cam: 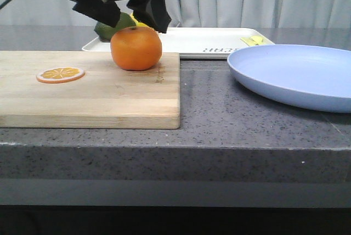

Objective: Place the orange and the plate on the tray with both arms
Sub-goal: 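Lower the left gripper onto the orange and close around it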

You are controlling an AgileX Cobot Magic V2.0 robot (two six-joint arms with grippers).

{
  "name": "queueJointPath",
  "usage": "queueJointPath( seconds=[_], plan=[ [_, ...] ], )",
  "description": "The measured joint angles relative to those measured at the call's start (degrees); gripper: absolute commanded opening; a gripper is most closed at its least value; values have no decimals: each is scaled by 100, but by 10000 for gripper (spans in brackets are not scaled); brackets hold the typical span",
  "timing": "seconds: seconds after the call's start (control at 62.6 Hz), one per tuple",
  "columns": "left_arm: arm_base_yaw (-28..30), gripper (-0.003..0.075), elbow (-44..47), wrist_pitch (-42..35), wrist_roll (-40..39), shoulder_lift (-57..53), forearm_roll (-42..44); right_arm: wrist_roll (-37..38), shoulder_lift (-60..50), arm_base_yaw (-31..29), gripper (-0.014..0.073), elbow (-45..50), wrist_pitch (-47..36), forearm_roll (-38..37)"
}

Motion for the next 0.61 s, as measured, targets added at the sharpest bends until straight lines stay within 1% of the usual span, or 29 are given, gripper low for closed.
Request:
queueJointPath(
  seconds=[0.319,0.447,0.543,0.607],
  plan=[
    [0,589,-130,15,0,627,188,0,0,0,478,0,22,0],
    [0,582,-143,-9,0,700,209,0,0,0,478,0,32,0],
    [0,537,-148,-22,0,709,214,0,0,0,478,0,44,0],
    [0,487,-148,-22,0,709,223,0,0,0,478,0,44,0]
  ],
)
